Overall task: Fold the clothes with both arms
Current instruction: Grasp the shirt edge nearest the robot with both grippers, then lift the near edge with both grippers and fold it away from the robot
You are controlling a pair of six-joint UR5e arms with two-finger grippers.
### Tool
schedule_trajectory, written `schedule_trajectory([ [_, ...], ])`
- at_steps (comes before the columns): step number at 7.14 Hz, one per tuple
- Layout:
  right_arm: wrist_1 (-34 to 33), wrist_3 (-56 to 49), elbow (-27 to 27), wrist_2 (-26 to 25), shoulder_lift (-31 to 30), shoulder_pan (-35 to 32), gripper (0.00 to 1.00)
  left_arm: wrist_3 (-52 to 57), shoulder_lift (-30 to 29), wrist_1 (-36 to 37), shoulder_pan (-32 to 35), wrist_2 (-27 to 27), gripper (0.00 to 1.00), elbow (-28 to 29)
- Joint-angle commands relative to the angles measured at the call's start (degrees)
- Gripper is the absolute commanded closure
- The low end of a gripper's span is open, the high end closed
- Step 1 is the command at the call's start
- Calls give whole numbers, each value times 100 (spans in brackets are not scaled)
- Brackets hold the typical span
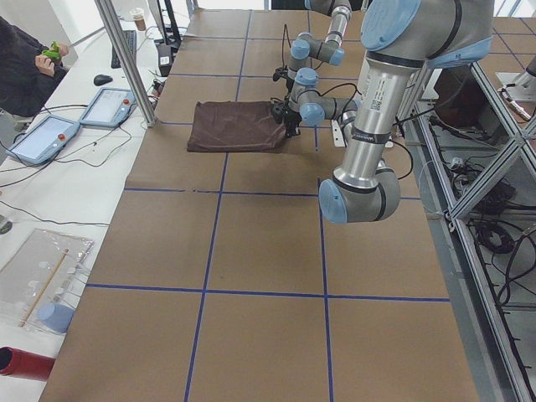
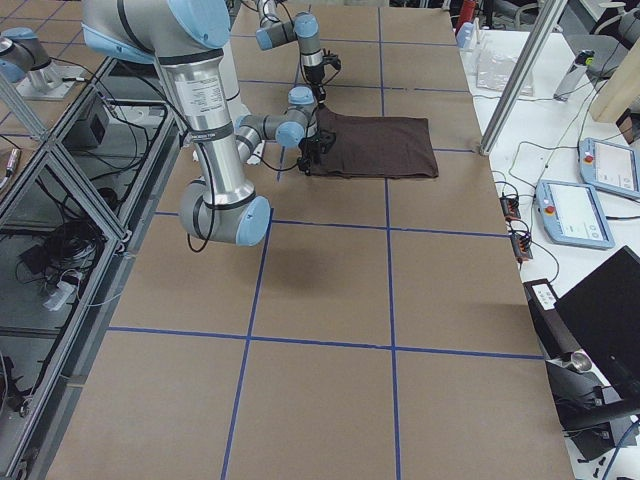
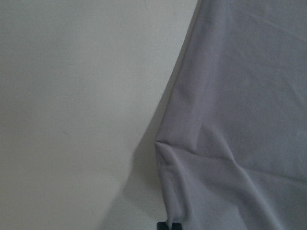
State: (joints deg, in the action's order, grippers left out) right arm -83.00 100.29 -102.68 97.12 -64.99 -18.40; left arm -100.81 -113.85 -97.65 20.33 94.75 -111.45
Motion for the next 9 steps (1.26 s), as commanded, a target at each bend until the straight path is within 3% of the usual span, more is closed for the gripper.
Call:
schedule_trajectory([
  [1,-5,-1,-33,0,30,-14,100,0,3,0,6,0,100,0],
  [7,-14,34,-129,-18,250,-155,100,0,-23,0,14,17,100,-17],
  [9,3,26,-663,69,67,-207,100,-9,91,9,-12,26,100,-463],
])
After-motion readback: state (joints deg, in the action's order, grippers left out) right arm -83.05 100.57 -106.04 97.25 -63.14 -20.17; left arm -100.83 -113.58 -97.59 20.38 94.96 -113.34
